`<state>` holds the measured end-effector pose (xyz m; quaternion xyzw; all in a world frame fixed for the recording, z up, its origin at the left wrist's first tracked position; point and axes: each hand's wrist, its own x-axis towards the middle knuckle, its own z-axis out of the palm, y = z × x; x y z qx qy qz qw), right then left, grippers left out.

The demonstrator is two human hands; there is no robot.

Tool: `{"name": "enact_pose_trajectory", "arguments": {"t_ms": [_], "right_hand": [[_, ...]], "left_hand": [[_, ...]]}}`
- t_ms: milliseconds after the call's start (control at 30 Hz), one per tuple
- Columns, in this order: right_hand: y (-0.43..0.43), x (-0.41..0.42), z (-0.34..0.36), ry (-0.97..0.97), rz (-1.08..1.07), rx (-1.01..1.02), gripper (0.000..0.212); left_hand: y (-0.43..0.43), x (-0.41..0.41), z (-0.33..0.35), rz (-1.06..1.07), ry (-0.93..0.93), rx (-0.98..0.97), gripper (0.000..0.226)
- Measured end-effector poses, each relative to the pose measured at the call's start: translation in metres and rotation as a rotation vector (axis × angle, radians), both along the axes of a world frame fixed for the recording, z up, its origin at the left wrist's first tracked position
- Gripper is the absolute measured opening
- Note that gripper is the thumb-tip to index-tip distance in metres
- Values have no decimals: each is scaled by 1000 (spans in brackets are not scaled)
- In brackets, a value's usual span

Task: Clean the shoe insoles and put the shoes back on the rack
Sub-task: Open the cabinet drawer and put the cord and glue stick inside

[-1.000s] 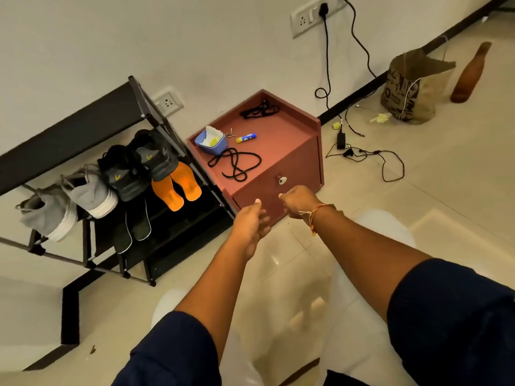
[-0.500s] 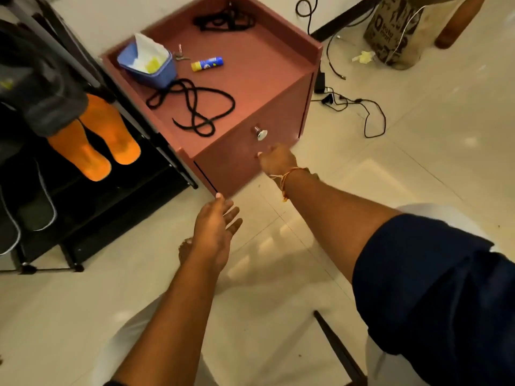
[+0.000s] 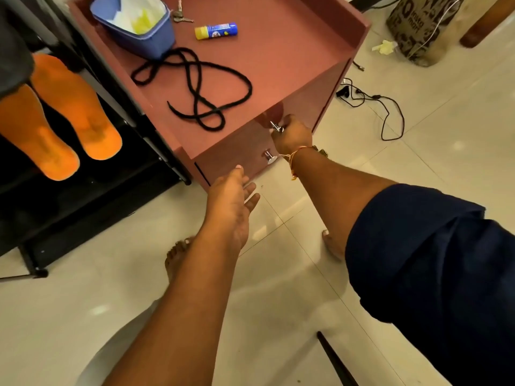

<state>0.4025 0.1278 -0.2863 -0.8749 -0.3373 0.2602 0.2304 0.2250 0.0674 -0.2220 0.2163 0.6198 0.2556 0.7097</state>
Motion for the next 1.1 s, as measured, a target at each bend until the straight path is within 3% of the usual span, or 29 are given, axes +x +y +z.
{"name": "enact_pose_trajectory", "arguments": {"t_ms": [233,467,533,600,633,700,800,967,1100], "right_hand": [[-3,4,3,-9,9,-32,34],[-91,10,6,52,-96,-96,32],[-115,15,12,59,-137,-124,34],[-136,12,23,-31,-215,-21,37],[-146,8,29,-166,-198,78,36],[-163,-3,39,-422,38,228,31],[-178,-12,38,-481,498,170,37],[-173,-1,52,-559,636,-18,35],[-172,7,68,-531,709,-151,27]], "left_hand": [[6,6,-1,47,94,-4,38],[-18,1,-14,42,265,-65,40],[-38,4,-13,5,342,-105,51],[-54,3,-10,-38,511,-95,65],[-59,2,-8,-70,582,-58,67],[-65,-2,-8,-151,657,98,61],[-63,-9,-5,-274,691,362,44],[-53,-6,1,-416,626,434,45],[-41,1,-3,-470,726,392,31]]}}
